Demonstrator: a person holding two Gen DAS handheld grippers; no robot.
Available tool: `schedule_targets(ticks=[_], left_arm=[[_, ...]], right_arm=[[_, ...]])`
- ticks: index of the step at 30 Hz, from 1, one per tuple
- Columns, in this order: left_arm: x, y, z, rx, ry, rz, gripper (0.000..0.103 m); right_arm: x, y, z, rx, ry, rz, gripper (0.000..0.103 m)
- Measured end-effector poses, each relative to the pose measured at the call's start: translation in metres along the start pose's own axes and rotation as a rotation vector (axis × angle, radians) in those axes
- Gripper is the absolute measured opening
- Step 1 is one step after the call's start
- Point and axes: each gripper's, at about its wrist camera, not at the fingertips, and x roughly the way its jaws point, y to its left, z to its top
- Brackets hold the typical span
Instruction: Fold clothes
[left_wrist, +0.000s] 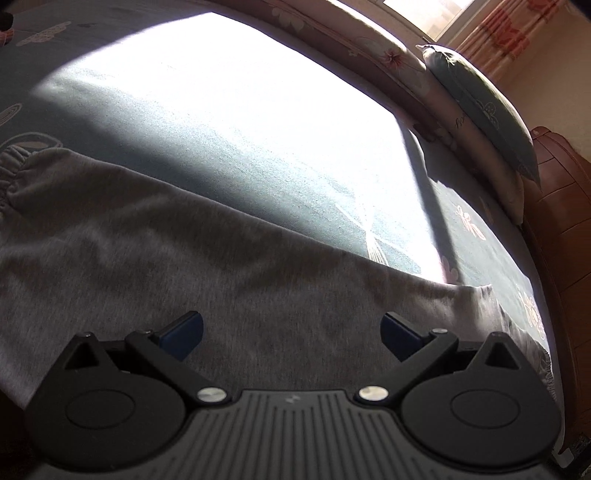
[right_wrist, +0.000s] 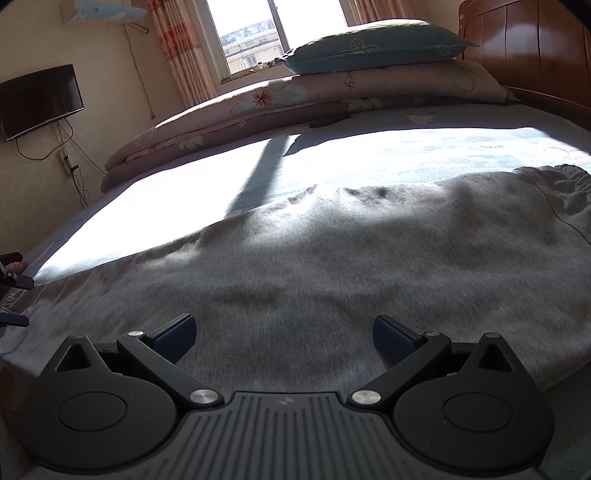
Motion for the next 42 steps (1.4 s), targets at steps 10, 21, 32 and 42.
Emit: schedule_targets(ticks=[10, 21, 32, 42], left_arm=[[-0.004, 0.008, -0.004, -0.028, 0.005, 0.122, 0.102], [-0.008, -0.044, -0.068, 0.077, 0.076, -0.065, 0.102], [-0.022, -0.065, -0.075, 0.093, 0.047, -0.127, 0.102], [0.010, -0.140, -0.117, 0.287, 0.079, -0.274, 0.102]], right_arm=[[-0.002, -0.001, -0.001, -0.005, -0.007, 0.005, 0.103], [-0.005, -0.010, 0.001, 0.073, -0.019, 0.042, 0.103], [-0.010, -0.012, 0.000, 0.080, -0.019, 0.054, 0.103], [-0.031, 0.001, -0.001, -0.081, -0.140, -0.098, 0.103]])
